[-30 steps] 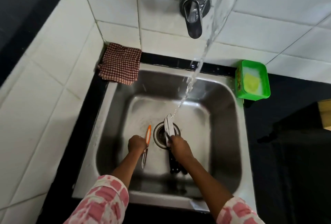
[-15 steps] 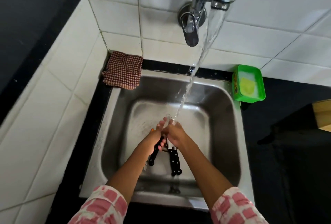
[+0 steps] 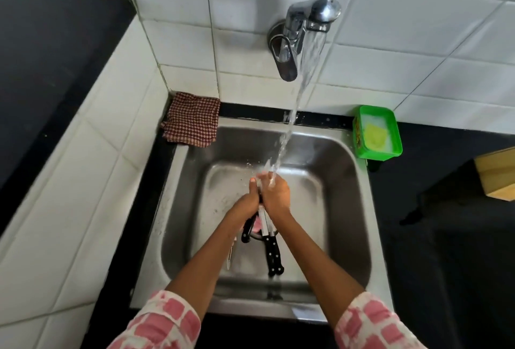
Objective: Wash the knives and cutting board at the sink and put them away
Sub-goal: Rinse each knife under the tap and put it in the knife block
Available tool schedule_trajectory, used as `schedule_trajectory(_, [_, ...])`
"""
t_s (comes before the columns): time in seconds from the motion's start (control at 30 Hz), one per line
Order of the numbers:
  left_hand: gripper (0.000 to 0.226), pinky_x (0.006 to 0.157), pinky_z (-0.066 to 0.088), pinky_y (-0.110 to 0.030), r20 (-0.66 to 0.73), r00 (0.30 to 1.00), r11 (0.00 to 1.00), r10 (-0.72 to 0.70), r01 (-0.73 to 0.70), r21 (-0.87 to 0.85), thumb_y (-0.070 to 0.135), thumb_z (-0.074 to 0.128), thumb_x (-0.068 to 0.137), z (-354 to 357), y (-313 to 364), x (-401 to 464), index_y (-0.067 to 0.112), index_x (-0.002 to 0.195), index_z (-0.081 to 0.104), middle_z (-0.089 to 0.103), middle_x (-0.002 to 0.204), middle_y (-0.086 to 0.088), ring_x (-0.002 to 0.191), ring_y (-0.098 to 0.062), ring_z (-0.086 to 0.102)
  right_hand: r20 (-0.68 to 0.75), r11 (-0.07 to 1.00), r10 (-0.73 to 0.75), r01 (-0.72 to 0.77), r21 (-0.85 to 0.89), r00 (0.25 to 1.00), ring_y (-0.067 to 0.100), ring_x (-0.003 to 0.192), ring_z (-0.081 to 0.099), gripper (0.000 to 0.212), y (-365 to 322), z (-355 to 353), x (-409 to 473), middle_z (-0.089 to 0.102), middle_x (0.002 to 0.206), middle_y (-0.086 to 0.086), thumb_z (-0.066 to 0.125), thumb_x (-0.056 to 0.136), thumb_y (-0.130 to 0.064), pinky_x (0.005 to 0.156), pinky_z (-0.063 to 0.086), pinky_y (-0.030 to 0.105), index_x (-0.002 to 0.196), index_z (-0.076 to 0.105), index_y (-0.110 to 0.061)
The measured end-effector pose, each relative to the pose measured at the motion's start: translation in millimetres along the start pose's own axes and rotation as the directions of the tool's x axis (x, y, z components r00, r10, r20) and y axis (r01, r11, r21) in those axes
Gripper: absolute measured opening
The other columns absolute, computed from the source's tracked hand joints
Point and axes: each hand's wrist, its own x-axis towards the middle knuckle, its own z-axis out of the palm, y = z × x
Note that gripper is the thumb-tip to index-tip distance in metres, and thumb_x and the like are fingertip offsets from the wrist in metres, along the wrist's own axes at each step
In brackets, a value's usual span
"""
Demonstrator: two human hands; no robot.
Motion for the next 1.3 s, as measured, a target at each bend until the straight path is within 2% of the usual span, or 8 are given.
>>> schedule_trajectory(0.3, [0.024, 0.071, 0.049, -0.031, -0.284, 0.958, 0.954, 0.039, -0.12, -0.275, 0.023, 0.067, 0.084, 1.8, 19.1, -0.6, 0.004, 0.07, 0.063, 0.066, 0.076, -0.011, 0.081, -0.027, 0.064, 0.258, 0.686, -0.112, 0.262, -0.679, 0.96, 0.031, 0.104, 0.052, 0.037, 0.5, -1.1, -15.9, 0.044, 0.117, 0.016, 0.043, 0.095, -0.017, 0.087, 0.048, 0.038, 0.131, 0.041, -0.008])
schedule_trajectory(0.43, [0.019, 0.059, 0.048, -0.031, -0.29, 0.954, 0.926, -0.078, -0.038, -0.375, 0.004, 0.064, 0.083, 4.9, 21.2, 9.0, 0.001, 0.065, 0.059, 0.061, 0.07, -0.015, 0.064, -0.028, 0.06, 0.343, 0.814, -0.105, 0.279, -0.509, 0.933, 0.031, 0.099, 0.055, 0.032, 0.7, -26.2, -22.5, 0.043, 0.116, 0.014, 0.048, 0.091, -0.008, 0.09, 0.049, 0.033, 0.123, 0.052, -0.009])
schedule_trajectory(0.57, [0.015, 0.069, 0.053, -0.039, -0.223, 0.96, 0.824, -0.167, 0.012, -0.566, -0.005, 0.055, 0.086, 1.7, 22.7, 23.7, -0.004, 0.07, 0.054, 0.06, 0.081, -0.02, 0.061, -0.027, 0.057, 0.309, 0.902, -0.037, 0.165, -0.399, 0.95, 0.02, 0.07, 0.06, 0.029, 2.1, -57.3, -32.5, 0.064, 0.105, 0.01, 0.056, 0.086, -0.008, 0.04, 0.041, 0.008, 0.114, 0.063, -0.012])
schedule_trajectory(0.73, [0.021, 0.042, 0.051, -0.019, -0.206, 0.964, 0.83, -0.168, 0.025, -0.557, -0.004, 0.043, 0.092, 0.2, 9.7, 26.9, 0.006, 0.075, 0.049, 0.053, 0.077, -0.007, 0.065, -0.017, 0.054, 0.336, 0.999, -0.008, 0.021, -0.035, 0.942, 0.015, 0.074, 0.065, 0.028, -28.1, -75.7, -33.6, 0.067, 0.093, 0.008, 0.054, 0.084, 0.003, 0.078, 0.054, 0.024, 0.107, 0.066, -0.005])
schedule_trajectory(0.9, [0.015, 0.072, 0.055, -0.032, -0.148, 0.97, 0.923, -0.192, 0.128, -0.362, 0.016, 0.049, 0.092, 6.9, -5.2, 31.9, 0.006, 0.095, 0.059, 0.062, 0.096, -0.011, 0.088, -0.024, 0.062, 0.251, 0.802, -0.259, 0.352, -0.482, 0.933, 0.021, 0.07, 0.068, 0.033, -59.1, -52.3, -24.2, 0.066, 0.071, 0.011, 0.052, 0.095, -0.03, 0.05, 0.039, 0.016, 0.079, 0.063, -0.004])
schedule_trajectory(1.0, [0.019, 0.066, 0.049, -0.028, -0.18, 0.974, 0.972, -0.136, 0.095, -0.216, 0.021, 0.055, 0.089, 12.1, 0.2, 18.1, 0.005, 0.082, 0.062, 0.064, 0.08, -0.015, 0.075, -0.023, 0.061, 0.214, 0.602, -0.294, 0.354, -0.716, 0.932, 0.027, 0.076, 0.066, 0.052, -71.2, -40.0, -19.2, 0.067, 0.076, 0.015, 0.043, 0.092, -0.051, 0.064, 0.048, 0.03, 0.082, 0.062, -0.004])
schedule_trajectory(1.13, [0.039, 0.048, 0.048, -0.021, -0.204, 0.975, 0.946, 0.087, -0.145, -0.289, 0.034, 0.043, 0.098, 17.9, 9.1, -8.7, 0.008, 0.072, 0.058, 0.056, 0.062, -0.006, 0.052, -0.017, 0.052, 0.044, 0.811, -0.138, 0.139, -0.569, 0.989, 0.022, 0.071, 0.058, 0.049, -68.4, -39.6, -5.0, 0.057, 0.069, 0.007, 0.043, 0.093, -0.051, 0.062, 0.044, 0.029, 0.074, 0.054, -0.008])
schedule_trajectory(1.3, [0.042, 0.035, 0.027, -0.018, -0.158, 0.981, 0.973, 0.114, -0.142, -0.183, 0.028, 0.039, 0.097, 9.7, 10.5, -10.8, 0.012, 0.06, 0.05, 0.044, 0.048, 0.001, 0.034, -0.007, 0.032, 0.33, 0.986, -0.03, 0.082, -0.143, 0.943, 0.015, 0.073, 0.063, 0.014, -53.4, -47.2, -3.5, 0.06, 0.09, 0.005, 0.048, 0.095, -0.014, 0.064, 0.055, 0.025, 0.108, 0.047, -0.008])
